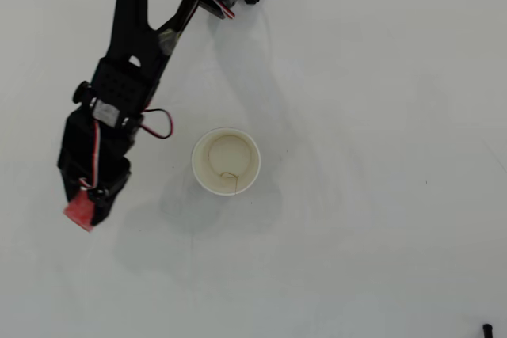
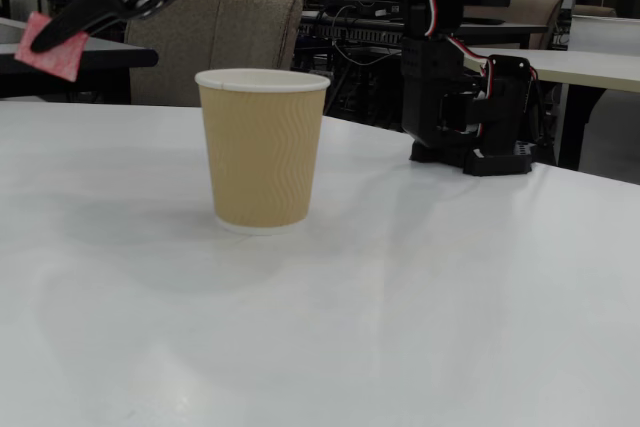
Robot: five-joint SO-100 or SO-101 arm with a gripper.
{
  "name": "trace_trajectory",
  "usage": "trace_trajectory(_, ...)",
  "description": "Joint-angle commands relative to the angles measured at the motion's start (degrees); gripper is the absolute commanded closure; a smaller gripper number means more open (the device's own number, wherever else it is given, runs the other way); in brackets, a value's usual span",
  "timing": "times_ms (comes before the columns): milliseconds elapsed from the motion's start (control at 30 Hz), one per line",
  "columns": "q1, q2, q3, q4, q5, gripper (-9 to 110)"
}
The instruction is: Grasp a red cube and put it in the cup.
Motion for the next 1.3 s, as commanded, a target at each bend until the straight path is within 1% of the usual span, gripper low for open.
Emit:
trace_trajectory(0,-3.25,10.46,1.93,-0.53,1.67,98)
trace_trajectory(267,-10.11,20.21,10.2,2.29,4.48,98)
trace_trajectory(467,-13.71,24.43,12.39,4.48,7.21,98)
trace_trajectory(700,-16.35,28.04,14.24,7.03,9.14,98)
trace_trajectory(1067,-18.63,37.71,21.71,9.76,9.32,98)
trace_trajectory(1267,-19.51,40.61,22.76,10.9,9.32,98)
